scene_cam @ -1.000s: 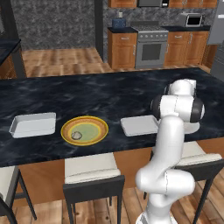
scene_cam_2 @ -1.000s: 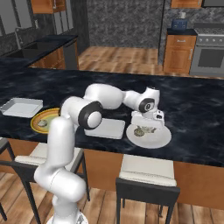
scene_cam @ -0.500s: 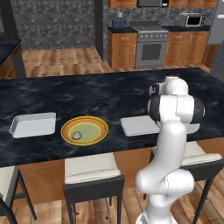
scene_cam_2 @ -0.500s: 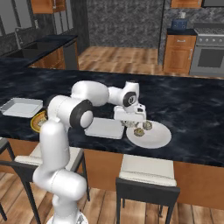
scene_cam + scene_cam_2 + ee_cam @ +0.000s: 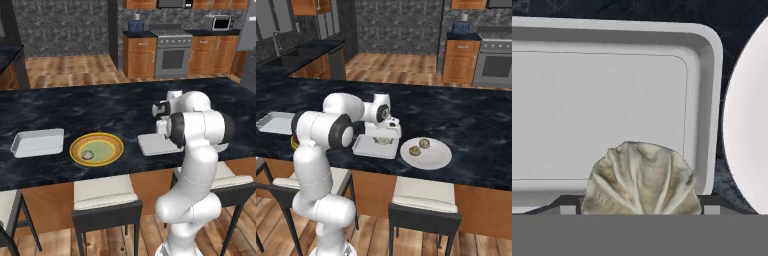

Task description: Place two dumplings into each of the tupperware containers and then place the containers in the fridge.

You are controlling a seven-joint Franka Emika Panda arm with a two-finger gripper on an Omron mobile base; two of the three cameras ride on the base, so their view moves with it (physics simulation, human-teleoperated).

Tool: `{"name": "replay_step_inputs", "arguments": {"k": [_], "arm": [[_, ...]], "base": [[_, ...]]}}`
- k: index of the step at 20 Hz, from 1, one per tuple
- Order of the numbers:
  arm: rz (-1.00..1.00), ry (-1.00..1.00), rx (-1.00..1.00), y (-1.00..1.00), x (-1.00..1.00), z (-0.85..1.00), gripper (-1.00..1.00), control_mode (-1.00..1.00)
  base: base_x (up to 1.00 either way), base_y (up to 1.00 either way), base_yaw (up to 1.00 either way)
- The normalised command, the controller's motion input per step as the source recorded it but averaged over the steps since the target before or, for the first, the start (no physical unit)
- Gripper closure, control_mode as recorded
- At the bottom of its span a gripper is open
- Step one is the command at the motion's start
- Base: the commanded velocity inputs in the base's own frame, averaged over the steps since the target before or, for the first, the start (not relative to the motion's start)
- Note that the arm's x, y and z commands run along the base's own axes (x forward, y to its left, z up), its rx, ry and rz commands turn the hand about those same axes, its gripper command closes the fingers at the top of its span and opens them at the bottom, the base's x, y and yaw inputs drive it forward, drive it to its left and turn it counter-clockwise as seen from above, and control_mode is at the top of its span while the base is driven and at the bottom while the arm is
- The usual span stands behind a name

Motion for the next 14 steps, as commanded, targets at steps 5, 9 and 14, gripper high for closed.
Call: {"name": "replay_step_inputs", "arguments": {"k": [5,9,14], "arm": [[0.0,0.0,0.05,0.06,0.26,-0.01,1.0,-1.0],[0.0,0.0,0.12,-0.03,0.39,-0.13,1.0,-1.0],[0.0,0.0,0.08,-0.08,0.18,-0.3,1.0,-1.0]], "base": [[0.0,0.0,0.0],[0.0,0.0,0.0],[0.0,0.0,0.0]]}}
